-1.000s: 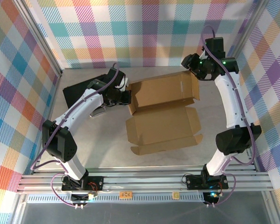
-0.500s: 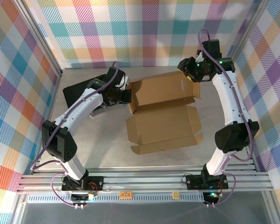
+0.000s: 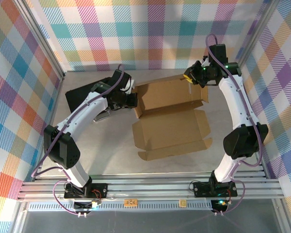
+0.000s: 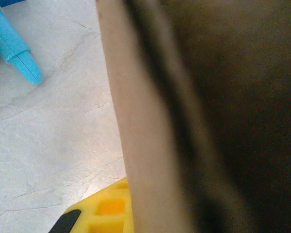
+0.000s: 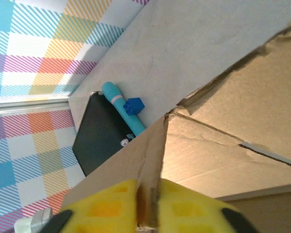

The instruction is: Fold the paper box

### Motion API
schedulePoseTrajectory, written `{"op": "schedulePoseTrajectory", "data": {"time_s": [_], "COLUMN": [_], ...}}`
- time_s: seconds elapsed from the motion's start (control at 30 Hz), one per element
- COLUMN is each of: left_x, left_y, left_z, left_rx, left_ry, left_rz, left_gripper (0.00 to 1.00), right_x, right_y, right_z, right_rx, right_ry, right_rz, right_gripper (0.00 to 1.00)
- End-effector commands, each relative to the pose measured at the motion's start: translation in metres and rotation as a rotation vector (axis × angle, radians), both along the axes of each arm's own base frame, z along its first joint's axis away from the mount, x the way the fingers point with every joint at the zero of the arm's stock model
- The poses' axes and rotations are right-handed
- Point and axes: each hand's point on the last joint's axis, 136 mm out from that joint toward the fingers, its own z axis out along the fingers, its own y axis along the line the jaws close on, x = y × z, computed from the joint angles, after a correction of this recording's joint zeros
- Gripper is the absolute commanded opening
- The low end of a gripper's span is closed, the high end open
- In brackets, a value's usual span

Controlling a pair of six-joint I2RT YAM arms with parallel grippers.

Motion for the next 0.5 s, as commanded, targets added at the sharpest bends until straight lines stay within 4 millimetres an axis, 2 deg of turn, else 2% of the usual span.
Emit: {"op": "schedulePoseTrajectory", "data": {"time_s": [0.0,0.03,0.07,0.13,0.2,0.23,0.33,0.47], "left_x": [-0.003,-0.004,-0.004,-0.004,-0.005,-0.006,-0.007,-0.006], "left_y": [-0.004,-0.003,-0.002,0.0,0.002,0.002,0.004,0.006], "left_z": [0.024,0.024,0.025,0.024,0.025,0.026,0.027,0.028], "left_rx": [-0.03,-0.026,-0.022,-0.014,-0.007,-0.003,0.002,0.014], "left_ry": [-0.05,-0.05,-0.052,-0.051,-0.051,-0.054,-0.058,-0.06], "left_rz": [-0.017,-0.015,-0.012,-0.009,-0.005,-0.004,-0.002,-0.001], "left_gripper": [0.0,0.0,0.0,0.0,0.0,0.0,0.0,0.0], "right_x": [-0.001,-0.002,-0.002,-0.006,-0.013,-0.018,-0.032,-0.055], "right_y": [0.007,0.005,0.003,-0.006,-0.02,-0.028,-0.046,-0.048], "right_z": [0.015,0.017,0.019,0.024,0.032,0.034,0.03,0.002], "right_rx": [0.056,0.049,0.039,-0.006,-0.07,-0.105,-0.132,-0.154], "right_ry": [-0.025,-0.033,-0.039,-0.068,-0.113,-0.135,-0.185,-0.171], "right_rz": [-0.009,-0.015,-0.021,-0.039,-0.063,-0.079,-0.097,-0.064], "right_gripper": [0.1,0.12,0.17,0.39,0.52,0.56,0.55,0.46]}}
